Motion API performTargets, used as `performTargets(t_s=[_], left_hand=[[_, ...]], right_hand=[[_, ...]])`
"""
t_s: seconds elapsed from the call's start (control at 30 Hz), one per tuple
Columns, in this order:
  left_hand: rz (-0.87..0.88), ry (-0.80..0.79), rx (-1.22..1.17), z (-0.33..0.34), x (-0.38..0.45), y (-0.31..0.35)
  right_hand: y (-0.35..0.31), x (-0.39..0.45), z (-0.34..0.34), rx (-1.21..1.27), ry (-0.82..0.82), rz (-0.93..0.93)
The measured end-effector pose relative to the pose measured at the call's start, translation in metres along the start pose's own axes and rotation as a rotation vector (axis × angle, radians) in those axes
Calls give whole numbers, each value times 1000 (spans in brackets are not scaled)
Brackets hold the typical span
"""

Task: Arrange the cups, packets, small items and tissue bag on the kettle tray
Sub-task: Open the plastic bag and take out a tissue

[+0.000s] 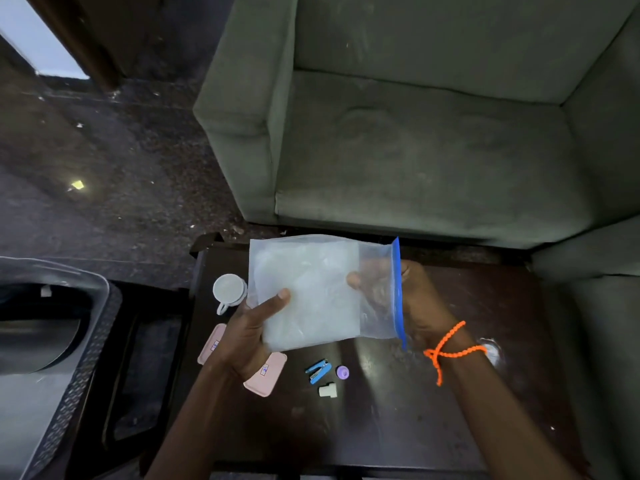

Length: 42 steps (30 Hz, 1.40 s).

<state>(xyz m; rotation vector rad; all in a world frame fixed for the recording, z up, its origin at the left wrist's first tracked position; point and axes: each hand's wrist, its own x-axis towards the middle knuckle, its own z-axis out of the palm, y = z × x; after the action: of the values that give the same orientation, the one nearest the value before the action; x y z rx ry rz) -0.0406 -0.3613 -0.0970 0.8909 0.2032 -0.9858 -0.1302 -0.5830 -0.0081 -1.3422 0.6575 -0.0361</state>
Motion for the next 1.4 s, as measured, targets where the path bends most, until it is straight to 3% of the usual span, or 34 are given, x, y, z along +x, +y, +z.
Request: performTargets(t_s=[0.17, 0.23, 0.33, 0.43, 0.6, 0.7, 0.83, 0.97, 1.27, 1.33, 1.4], left_hand=[[13, 50, 56, 0, 3, 2], [23, 54, 29, 0, 5, 1], [59, 62, -28, 0, 6, 0], [77, 93, -47, -2, 8, -3], [75, 128, -133, -11, 7, -7], [72, 121, -143, -15, 8, -6], [79, 68, -121, -15, 9, -9], [73, 46, -126, -14, 10, -13], [25, 18, -166, -6, 5, -17], [13, 32, -191, -9, 5, -18], [6, 59, -207, -14, 5, -20]], right_hand=[[1, 8, 12, 240, 84, 117], [1, 10, 13, 187, 128, 51], [3, 9, 6, 12, 83, -137], [9, 8, 0, -76, 26, -201], [13, 8, -5, 166, -77, -100], [19, 12, -9, 185, -63, -86], [24, 13, -6, -15, -45, -36], [24, 16, 1, -143, -52, -143], [11, 18, 17, -373, -393, -260], [13, 18, 21, -394, -345, -250], [17, 20, 21, -353, -178, -236]])
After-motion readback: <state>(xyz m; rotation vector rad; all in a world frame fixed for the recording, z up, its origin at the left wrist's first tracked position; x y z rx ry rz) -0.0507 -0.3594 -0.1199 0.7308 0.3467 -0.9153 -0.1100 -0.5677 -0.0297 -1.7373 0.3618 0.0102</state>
